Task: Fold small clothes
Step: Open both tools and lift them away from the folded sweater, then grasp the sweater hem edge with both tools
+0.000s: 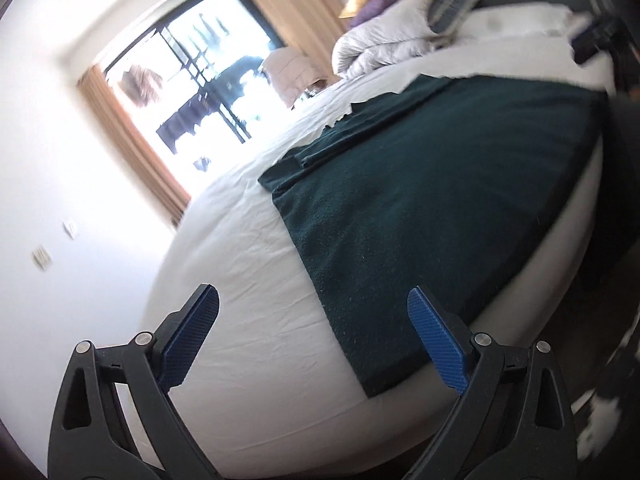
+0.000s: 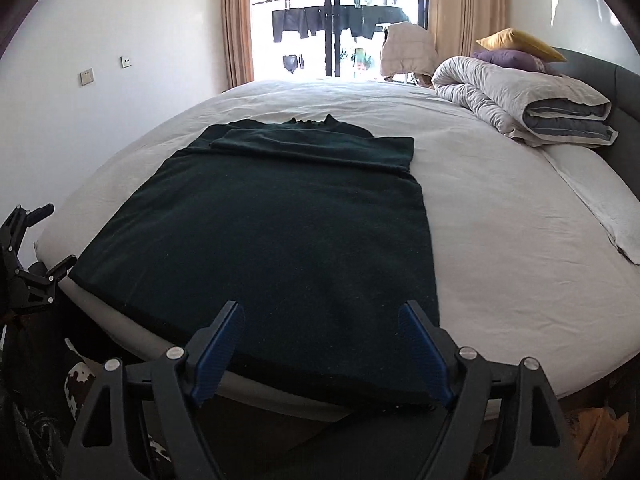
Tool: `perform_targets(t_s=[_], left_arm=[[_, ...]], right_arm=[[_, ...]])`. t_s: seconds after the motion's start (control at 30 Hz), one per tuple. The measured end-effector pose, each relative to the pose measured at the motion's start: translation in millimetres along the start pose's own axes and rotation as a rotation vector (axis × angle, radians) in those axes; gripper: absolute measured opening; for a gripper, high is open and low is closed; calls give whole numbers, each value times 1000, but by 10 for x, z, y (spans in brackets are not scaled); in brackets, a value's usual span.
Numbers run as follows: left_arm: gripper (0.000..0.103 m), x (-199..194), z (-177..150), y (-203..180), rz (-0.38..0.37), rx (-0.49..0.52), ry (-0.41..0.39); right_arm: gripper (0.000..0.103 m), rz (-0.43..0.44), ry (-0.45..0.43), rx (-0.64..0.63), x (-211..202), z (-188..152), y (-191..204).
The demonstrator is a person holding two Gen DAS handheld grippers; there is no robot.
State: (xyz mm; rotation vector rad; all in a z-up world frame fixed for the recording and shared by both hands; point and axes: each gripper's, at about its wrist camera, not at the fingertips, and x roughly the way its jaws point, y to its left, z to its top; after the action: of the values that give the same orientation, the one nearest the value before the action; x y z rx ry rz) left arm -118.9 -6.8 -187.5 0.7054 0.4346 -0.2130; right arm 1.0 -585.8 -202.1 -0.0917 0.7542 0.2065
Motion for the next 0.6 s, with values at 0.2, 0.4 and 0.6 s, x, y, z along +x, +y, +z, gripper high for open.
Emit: perform_targets(t_s=[0.2, 0.4, 0.6], left_arm=[[97, -186, -237, -388, 38, 303, -48], [97, 58, -362, -492, 109, 422, -3], [97, 127, -424, -529, 149, 493, -33]], right_arm=[[82, 32, 1, -13, 27, -34, 189], [82, 29, -17, 24, 7, -19, 169], [82, 28, -13, 53, 35, -6, 159]])
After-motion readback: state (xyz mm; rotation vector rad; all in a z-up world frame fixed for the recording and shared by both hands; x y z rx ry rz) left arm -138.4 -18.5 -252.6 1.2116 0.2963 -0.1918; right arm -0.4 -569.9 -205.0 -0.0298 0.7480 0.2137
